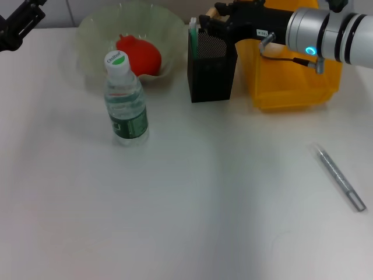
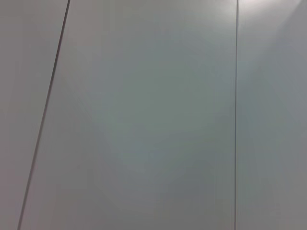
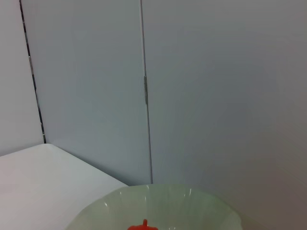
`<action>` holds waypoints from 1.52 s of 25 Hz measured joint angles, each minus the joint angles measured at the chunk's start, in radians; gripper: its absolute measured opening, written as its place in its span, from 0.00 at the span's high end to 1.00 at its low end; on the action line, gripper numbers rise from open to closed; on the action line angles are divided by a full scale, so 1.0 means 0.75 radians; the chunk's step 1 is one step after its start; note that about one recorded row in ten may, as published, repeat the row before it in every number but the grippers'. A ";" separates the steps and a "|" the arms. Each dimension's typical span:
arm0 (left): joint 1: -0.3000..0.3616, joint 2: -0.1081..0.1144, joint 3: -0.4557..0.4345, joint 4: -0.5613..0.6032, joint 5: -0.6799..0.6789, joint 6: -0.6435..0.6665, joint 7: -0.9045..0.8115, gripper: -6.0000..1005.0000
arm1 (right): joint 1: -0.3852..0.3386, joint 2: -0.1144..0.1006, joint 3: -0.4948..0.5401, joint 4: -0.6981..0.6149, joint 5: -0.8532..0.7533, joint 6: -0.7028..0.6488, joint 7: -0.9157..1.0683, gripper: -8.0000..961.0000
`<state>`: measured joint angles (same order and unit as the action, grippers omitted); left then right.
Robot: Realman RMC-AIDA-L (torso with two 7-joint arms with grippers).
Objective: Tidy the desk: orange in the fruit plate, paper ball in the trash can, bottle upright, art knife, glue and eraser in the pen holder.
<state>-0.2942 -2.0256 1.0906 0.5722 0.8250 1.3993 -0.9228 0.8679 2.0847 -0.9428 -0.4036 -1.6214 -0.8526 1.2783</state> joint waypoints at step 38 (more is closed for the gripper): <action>-0.021 0.008 0.005 0.003 0.001 -0.010 -0.002 0.20 | -0.384 -0.002 -0.322 -1.176 -1.436 -0.938 2.206 0.43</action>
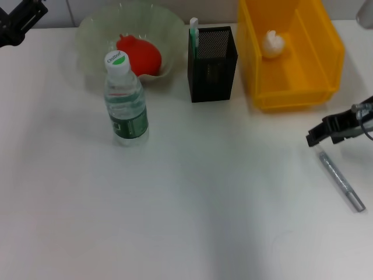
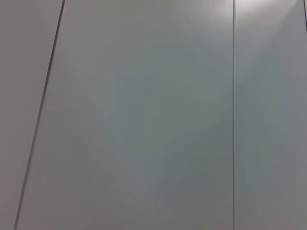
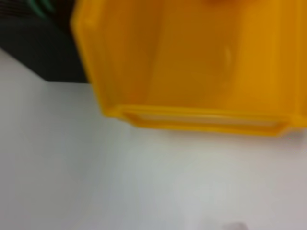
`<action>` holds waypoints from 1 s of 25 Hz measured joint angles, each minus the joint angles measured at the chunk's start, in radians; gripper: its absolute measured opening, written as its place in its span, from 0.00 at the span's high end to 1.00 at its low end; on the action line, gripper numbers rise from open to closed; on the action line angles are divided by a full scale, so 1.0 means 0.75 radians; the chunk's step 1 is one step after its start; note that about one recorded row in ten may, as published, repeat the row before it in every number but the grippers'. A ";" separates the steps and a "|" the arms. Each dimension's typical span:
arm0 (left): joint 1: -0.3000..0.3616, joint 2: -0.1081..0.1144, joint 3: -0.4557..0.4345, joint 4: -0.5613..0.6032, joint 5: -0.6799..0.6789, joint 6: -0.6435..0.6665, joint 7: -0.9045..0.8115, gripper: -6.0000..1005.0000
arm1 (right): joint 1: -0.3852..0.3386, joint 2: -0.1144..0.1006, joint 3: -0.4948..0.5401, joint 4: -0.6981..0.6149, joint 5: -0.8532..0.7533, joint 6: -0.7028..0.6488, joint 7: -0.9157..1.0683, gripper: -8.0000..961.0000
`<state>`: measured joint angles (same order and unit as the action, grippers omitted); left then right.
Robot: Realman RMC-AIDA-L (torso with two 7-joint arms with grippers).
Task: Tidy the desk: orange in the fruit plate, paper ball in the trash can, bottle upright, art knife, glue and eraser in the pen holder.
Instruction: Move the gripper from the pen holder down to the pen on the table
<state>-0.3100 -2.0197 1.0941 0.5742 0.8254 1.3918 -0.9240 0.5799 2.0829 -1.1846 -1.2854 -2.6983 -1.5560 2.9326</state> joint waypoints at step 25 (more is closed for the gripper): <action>0.003 0.014 0.003 0.006 0.000 -0.001 0.003 0.20 | 0.110 -0.001 -0.012 0.296 -0.095 0.130 0.013 0.59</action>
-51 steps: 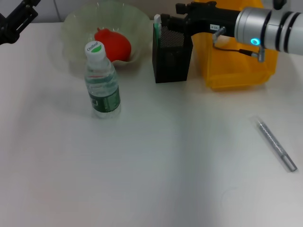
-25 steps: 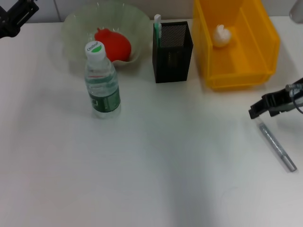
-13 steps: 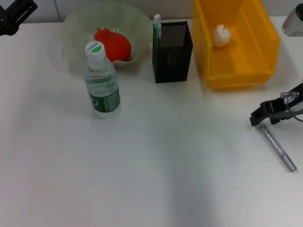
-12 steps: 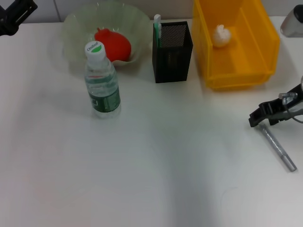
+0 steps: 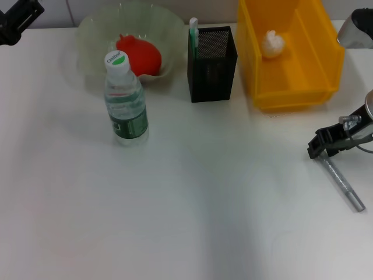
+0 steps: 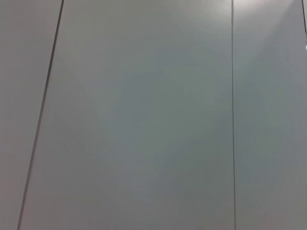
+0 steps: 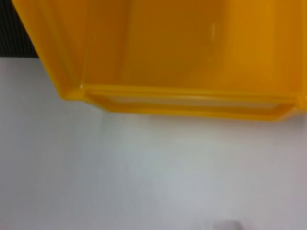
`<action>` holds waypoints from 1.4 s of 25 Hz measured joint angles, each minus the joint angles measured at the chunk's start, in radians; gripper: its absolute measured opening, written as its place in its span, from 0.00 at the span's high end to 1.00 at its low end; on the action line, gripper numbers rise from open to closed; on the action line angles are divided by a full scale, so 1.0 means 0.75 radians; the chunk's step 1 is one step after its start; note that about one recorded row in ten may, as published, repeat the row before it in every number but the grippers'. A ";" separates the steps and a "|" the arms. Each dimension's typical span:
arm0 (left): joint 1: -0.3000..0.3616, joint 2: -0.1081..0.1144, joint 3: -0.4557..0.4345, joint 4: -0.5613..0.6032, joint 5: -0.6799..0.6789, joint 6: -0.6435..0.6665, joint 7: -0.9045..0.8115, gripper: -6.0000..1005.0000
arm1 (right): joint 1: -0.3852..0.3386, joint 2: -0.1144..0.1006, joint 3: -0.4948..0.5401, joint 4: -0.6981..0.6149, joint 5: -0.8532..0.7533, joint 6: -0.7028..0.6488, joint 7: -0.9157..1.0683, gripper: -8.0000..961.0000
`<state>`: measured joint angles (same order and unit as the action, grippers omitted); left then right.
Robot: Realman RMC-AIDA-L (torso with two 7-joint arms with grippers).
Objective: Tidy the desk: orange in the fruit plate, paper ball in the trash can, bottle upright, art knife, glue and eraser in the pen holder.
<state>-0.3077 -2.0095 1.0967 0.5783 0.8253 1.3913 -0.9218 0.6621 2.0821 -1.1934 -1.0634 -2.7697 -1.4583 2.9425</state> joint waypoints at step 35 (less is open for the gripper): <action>0.030 -0.013 -0.004 0.041 0.000 0.023 0.000 0.20 | -0.191 -0.016 0.523 -0.016 0.817 -0.104 -0.616 0.84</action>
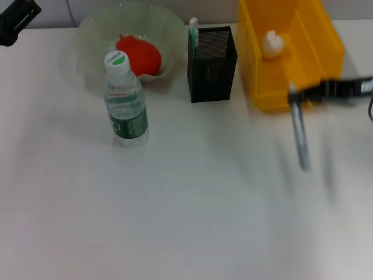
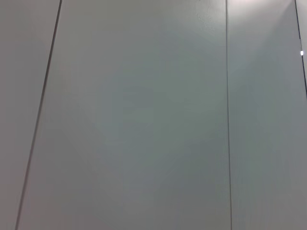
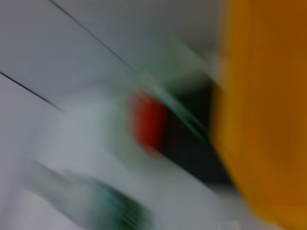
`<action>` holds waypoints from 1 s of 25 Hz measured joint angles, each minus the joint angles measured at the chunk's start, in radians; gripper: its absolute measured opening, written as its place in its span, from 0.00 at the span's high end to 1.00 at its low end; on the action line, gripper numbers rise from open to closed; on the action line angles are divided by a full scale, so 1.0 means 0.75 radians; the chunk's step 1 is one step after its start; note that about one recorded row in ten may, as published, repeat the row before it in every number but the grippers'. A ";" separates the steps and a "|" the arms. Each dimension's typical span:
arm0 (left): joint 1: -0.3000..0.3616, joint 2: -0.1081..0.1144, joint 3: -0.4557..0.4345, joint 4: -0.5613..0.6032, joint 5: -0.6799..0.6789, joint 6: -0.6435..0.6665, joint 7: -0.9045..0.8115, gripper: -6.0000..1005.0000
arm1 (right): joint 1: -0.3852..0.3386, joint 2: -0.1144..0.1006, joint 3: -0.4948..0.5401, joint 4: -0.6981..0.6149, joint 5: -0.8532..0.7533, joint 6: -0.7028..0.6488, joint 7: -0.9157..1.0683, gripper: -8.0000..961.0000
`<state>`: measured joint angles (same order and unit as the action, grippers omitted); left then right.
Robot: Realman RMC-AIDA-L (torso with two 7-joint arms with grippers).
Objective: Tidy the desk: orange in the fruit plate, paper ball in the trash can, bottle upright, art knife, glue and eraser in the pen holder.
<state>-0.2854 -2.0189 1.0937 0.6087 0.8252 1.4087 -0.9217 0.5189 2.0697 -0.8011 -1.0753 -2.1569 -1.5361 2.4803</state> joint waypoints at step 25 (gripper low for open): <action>0.034 -0.039 0.000 -0.013 0.000 0.028 0.035 0.20 | 0.324 0.021 0.111 1.102 1.281 0.388 -2.013 0.81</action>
<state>-0.2602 -2.0479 1.0939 0.5989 0.8253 1.4299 -0.8952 0.7622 2.0857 -0.7180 -0.2491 -1.1962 -1.2452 0.9708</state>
